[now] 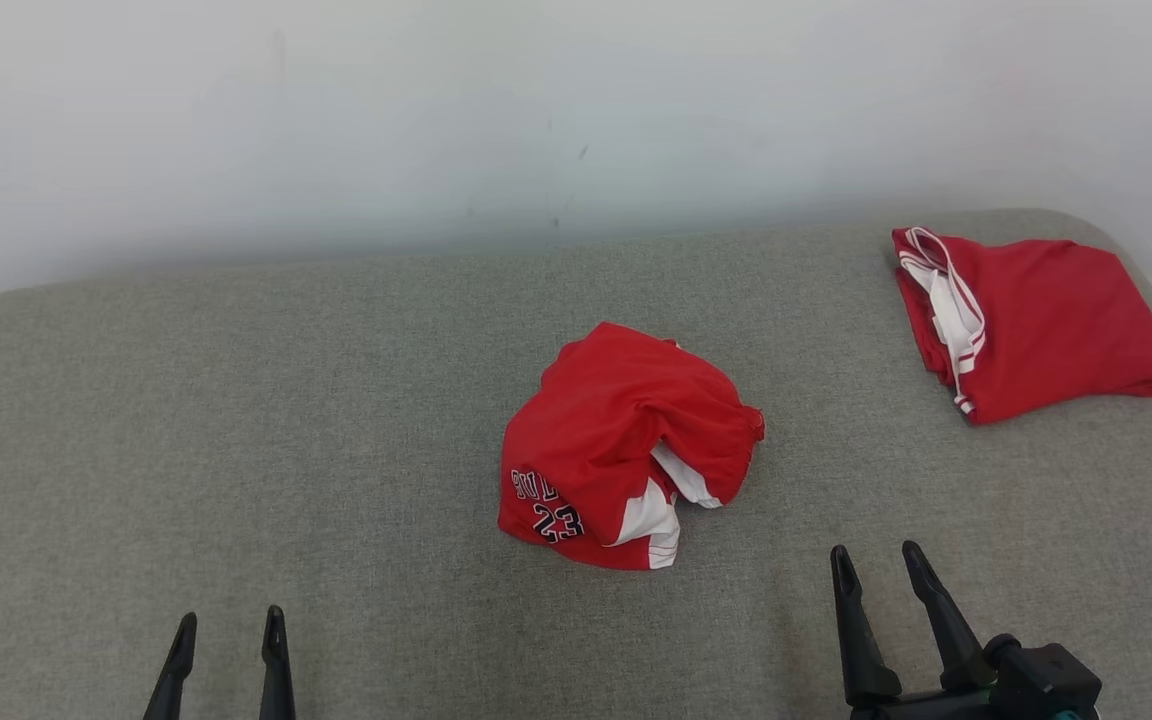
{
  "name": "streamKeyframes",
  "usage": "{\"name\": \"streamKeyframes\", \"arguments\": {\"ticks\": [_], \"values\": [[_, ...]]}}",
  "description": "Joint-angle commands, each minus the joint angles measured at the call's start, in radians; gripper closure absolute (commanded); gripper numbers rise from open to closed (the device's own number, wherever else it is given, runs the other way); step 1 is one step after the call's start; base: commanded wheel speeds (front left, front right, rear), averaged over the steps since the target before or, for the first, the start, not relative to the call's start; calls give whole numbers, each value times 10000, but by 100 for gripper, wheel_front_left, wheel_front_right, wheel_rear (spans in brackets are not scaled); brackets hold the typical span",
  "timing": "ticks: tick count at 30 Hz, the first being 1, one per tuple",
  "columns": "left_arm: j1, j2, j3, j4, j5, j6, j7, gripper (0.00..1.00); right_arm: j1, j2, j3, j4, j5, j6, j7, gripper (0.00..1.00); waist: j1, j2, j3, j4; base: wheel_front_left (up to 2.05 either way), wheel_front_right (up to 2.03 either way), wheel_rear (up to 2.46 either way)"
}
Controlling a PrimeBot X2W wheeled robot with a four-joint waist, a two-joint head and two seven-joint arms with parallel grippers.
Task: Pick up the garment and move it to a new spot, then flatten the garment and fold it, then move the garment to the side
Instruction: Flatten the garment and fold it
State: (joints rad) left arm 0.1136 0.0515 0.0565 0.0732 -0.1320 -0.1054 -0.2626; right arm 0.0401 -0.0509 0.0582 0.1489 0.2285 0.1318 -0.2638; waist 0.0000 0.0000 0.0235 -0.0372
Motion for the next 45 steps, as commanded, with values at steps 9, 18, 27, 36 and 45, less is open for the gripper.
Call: {"name": "streamKeyframes", "arguments": {"ticks": [9, 18, 27, 36, 45], "values": [[-15, -21, -36, -48, -95, 102, -31, 0, 51, 17, -7, -22, -42, -28, -4, 0, 0, 0, -1, 21, 0, 0, 0], [27, -20, -47, -84, -90, 175, -31, 0, 72, 17, -5, -32, -59, -28, -4, 0, 0, 0, 14, 23, 0, 0, 0], [63, -20, -66, -94, -111, 235, -29, 0, 76, 17, -19, -15, -71, -28, -4, 0, 0, 0, 9, 14, 0, 0, 0], [34, -20, -44, -74, -94, 234, -29, 0, 85, 17, -30, -30, -94, -28, -4, 0, 0, 0, 29, 46, 0, 0, 0], [34, -21, -50, -50, -133, 275, -31, 0, 78, 17, -38, -7, -134, -28, -3, 0, 0, 0, 11, 78, 0, 0, 0]]}}
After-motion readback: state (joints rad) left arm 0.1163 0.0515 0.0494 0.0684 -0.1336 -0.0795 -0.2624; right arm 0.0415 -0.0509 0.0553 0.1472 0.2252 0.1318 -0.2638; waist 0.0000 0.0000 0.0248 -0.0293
